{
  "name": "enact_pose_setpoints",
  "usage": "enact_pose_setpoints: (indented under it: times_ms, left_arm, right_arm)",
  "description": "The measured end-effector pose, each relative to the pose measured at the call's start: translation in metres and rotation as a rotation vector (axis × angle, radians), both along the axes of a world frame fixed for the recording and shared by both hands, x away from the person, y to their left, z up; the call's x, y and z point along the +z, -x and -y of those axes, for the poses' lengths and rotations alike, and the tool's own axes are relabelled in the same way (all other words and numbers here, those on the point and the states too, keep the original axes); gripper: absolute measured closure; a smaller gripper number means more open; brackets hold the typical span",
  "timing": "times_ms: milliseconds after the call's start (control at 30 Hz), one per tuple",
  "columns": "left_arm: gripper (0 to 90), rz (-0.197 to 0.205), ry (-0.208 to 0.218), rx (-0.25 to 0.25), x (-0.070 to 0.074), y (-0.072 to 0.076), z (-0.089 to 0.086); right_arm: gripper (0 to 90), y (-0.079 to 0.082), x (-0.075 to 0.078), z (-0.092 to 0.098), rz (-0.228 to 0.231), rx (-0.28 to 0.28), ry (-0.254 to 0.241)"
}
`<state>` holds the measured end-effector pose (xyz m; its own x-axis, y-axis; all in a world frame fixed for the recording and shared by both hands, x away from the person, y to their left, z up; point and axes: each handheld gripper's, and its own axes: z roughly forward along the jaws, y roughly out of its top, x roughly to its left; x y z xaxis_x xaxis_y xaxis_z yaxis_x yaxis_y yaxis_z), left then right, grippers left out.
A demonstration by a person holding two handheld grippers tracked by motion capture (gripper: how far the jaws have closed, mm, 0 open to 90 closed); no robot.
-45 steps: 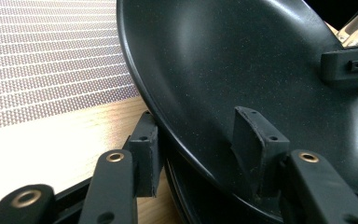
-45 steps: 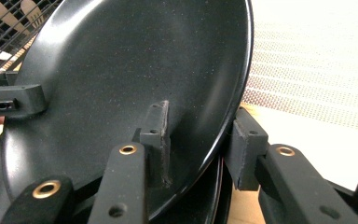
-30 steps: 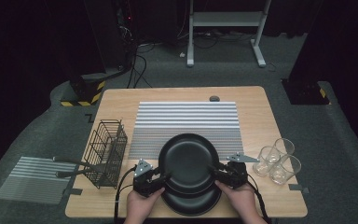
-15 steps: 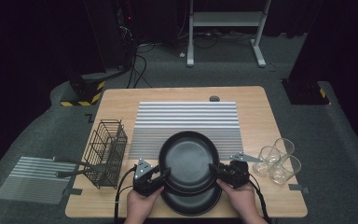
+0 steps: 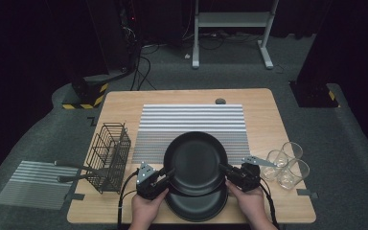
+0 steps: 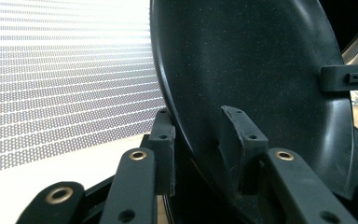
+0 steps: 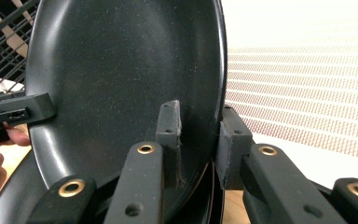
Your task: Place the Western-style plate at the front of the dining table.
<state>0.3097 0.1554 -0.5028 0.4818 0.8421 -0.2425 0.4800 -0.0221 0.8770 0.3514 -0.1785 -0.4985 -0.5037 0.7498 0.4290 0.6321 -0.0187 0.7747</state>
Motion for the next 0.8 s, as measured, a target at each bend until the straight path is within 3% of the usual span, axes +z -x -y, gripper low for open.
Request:
enact_pose_setpoints:
  times_ms: [133, 167, 300, 633, 667, 800]
  left_arm:
    - [67.9, 0.025, 0.016, -0.014, 0.004, -0.002, 0.001]
    - [68.9, 0.030, 0.036, -0.010, 0.006, -0.003, 0.002]
    - [70.1, 0.061, 0.031, -0.011, 0.013, -0.007, 0.004]
    - [69.9, 0.074, 0.063, 0.019, 0.019, -0.027, 0.003]
    - [69.8, 0.075, 0.049, 0.011, 0.019, -0.029, 0.001]
    - [69.3, 0.074, 0.063, 0.016, 0.019, -0.036, 0.000]
  right_arm:
    - [75.6, 0.000, 0.004, 0.002, 0.020, -0.014, -0.027]
    - [76.0, 0.000, 0.006, 0.004, 0.022, -0.017, -0.036]
    - [76.9, -0.001, 0.012, 0.008, 0.044, -0.031, -0.054]
    - [77.6, -0.017, 0.023, 0.006, 0.036, -0.023, -0.040]
    - [77.6, -0.019, 0.024, 0.005, 0.042, -0.028, -0.046]
    - [78.4, -0.028, 0.028, 0.003, 0.059, -0.036, -0.055]
